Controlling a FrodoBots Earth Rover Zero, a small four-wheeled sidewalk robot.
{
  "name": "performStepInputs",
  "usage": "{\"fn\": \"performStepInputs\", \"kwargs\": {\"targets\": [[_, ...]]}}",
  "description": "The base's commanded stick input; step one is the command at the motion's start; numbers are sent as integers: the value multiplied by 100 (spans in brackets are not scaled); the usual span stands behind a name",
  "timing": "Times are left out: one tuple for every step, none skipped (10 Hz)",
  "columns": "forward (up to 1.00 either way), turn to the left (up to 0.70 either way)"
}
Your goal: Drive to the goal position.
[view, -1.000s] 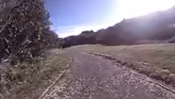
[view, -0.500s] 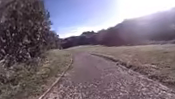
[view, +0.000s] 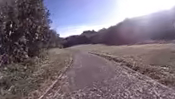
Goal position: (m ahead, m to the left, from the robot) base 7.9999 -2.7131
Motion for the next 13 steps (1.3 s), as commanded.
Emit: {"fn": "performStepInputs", "kwargs": {"targets": [[60, 0], [60, 0], [60, 0], [60, 0], [60, 0], [60, 0], [60, 0], [60, 0], [60, 0], [60, 0], [60, -15], [60, -15], [60, -15]]}}
